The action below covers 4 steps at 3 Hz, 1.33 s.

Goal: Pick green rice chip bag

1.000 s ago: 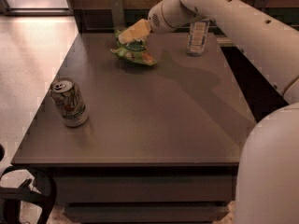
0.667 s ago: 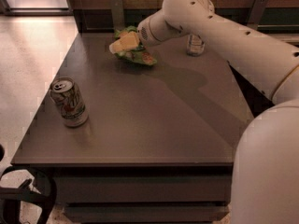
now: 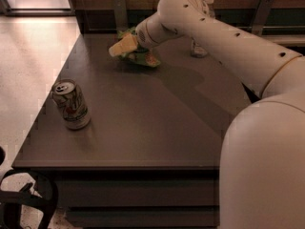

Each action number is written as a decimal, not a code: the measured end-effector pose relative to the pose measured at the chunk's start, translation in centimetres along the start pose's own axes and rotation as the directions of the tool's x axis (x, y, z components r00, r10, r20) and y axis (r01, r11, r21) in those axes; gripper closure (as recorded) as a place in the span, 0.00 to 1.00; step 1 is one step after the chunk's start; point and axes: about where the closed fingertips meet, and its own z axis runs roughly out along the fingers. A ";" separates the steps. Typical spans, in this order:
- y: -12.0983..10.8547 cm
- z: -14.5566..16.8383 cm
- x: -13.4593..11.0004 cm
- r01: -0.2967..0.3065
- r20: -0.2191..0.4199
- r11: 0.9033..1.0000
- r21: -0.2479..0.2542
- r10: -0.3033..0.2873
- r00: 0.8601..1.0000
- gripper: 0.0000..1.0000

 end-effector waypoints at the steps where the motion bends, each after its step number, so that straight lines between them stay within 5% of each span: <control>1: -0.5 2.1 0.0 0.033 -0.009 0.999 0.011 -0.033 0.999 0.00; 2: -0.3 3.9 0.4 0.048 -0.024 0.999 0.006 -0.048 0.999 0.07; 4: 0.0 4.7 0.7 0.049 -0.032 0.999 -0.003 -0.049 0.998 0.52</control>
Offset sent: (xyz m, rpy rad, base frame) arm 0.0307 0.0340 -0.0503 -0.0630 0.0108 0.0501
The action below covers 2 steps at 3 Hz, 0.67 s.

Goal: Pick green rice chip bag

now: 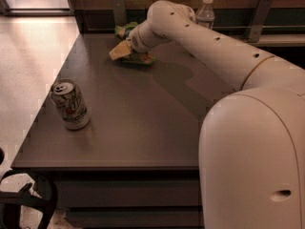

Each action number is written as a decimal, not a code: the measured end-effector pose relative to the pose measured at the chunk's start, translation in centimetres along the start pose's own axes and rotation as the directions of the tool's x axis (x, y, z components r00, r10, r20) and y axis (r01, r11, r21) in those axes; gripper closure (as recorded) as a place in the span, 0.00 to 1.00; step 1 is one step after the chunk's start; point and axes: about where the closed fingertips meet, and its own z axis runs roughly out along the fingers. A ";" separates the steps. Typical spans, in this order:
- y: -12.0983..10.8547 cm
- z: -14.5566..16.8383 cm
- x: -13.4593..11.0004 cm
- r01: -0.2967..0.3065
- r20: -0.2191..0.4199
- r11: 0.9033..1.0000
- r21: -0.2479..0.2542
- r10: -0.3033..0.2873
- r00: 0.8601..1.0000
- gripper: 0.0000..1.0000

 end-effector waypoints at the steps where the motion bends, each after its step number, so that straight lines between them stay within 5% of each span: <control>1: 0.0 -0.1 -0.1 0.000 0.000 1.000 0.000 0.000 1.000 0.83; 2: 0.0 -0.1 -0.2 0.000 0.000 1.000 0.000 0.000 1.000 1.00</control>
Offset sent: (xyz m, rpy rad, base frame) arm 0.0000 0.0001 0.0011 0.0000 0.0001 0.0001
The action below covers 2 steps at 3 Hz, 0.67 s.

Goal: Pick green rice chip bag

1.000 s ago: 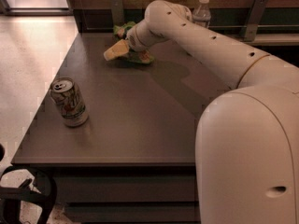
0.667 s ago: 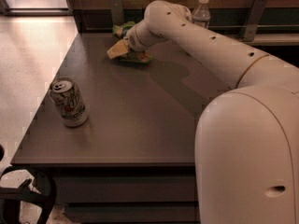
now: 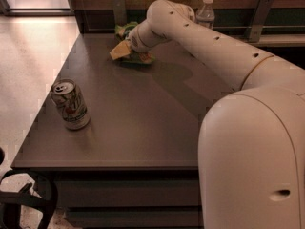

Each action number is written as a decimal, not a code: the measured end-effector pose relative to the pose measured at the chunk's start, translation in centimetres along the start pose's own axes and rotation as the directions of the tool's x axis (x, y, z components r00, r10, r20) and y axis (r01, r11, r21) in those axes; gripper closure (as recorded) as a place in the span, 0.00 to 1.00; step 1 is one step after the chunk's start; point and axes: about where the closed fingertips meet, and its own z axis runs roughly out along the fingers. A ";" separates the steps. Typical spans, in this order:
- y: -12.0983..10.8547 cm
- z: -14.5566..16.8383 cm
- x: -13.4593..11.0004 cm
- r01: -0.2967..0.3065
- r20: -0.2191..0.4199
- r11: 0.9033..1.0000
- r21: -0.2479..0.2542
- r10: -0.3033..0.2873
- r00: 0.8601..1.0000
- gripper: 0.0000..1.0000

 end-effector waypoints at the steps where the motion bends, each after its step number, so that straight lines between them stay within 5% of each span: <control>1: 0.0 0.0 0.0 0.000 0.000 1.000 0.000 0.000 1.000 1.00; 2: 0.0 0.0 0.0 0.000 0.000 1.000 0.000 0.000 1.000 1.00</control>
Offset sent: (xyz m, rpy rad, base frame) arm -0.0010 -0.0104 0.0226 0.0560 -0.0430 -0.0067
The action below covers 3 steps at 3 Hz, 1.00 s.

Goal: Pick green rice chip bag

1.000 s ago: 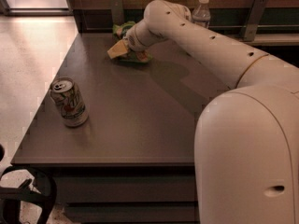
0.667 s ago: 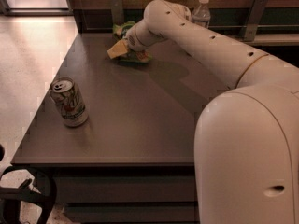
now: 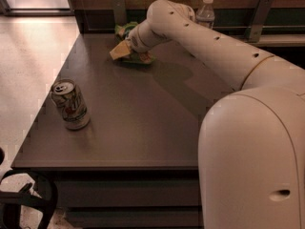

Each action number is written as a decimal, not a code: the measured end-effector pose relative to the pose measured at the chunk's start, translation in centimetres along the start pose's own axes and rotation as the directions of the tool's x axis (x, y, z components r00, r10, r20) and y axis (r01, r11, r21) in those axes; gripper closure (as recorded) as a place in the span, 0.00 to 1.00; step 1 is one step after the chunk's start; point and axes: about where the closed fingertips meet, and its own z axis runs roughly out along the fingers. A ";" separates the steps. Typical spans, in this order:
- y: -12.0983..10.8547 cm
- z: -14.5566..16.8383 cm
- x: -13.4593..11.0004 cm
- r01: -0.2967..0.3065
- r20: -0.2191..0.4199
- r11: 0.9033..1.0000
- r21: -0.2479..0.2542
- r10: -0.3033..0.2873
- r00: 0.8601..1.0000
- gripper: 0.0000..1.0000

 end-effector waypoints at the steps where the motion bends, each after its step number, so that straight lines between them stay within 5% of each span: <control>1: 0.0 0.0 0.0 0.000 0.000 1.000 0.000 0.000 1.000 1.00; 3: 0.0 0.0 0.0 0.000 0.001 1.000 0.000 0.000 1.000 1.00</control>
Offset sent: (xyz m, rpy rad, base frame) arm -0.0015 -0.0426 0.0834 0.1032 -0.1717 -0.0393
